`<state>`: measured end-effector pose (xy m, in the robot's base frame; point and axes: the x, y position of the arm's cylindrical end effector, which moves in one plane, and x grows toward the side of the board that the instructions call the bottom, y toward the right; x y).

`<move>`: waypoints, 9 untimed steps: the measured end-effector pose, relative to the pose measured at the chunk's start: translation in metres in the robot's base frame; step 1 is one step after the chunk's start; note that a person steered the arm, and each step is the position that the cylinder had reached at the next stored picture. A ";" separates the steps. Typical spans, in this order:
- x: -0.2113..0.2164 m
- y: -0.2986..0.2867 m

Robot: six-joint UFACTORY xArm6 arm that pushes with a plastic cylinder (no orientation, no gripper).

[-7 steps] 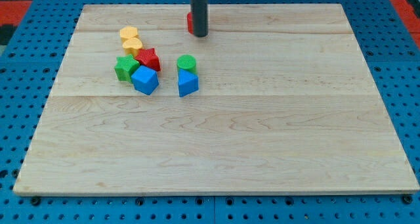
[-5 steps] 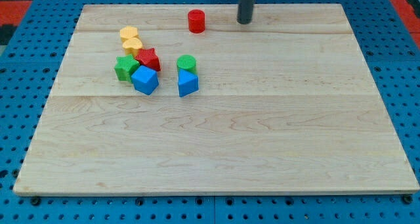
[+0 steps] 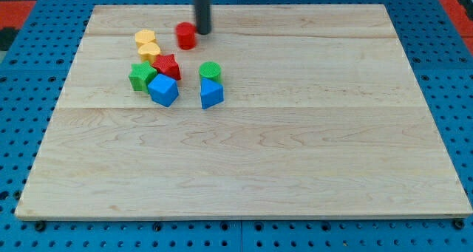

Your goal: Push the red circle closer to the green circle

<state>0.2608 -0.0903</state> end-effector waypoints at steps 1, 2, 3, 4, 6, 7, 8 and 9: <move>0.016 0.004; -0.038 0.023; -0.023 -0.068; 0.006 0.010; 0.018 0.050; -0.014 -0.030; -0.014 -0.148; 0.017 -0.144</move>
